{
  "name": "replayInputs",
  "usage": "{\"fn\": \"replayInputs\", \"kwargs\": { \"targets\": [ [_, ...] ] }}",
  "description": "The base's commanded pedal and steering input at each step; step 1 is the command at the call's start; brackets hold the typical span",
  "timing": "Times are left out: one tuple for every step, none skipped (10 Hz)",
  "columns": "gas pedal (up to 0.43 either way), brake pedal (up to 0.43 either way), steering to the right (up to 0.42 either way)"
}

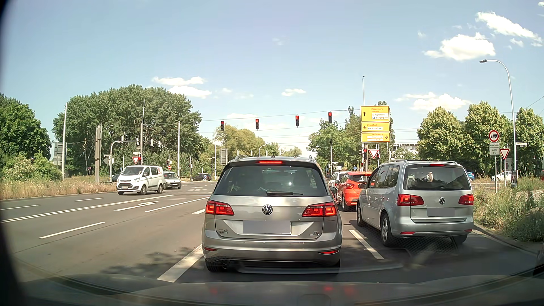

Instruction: Follow the waypoints while adhering to traffic rules and regulations

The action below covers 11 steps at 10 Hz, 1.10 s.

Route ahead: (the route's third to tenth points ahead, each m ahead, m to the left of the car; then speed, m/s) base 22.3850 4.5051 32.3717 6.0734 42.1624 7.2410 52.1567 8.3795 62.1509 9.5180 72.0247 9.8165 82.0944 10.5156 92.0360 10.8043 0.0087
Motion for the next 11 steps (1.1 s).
{"fn": "replayInputs", "kwargs": {
  "targets": [
    [0.000, 0.323, 0.003],
    [0.000, 0.323, 0.003],
    [0.000, 0.323, 0.003],
    [0.000, 0.323, 0.003],
    [0.000, 0.323, 0.003],
    [0.000, 0.323, 0.003],
    [0.000, 0.323, 0.003],
    [0.000, 0.323, 0.003],
    [0.000, 0.323, 0.003],
    [0.000, 0.323, 0.003],
    [0.000, 0.323, 0.003]
  ]
}}
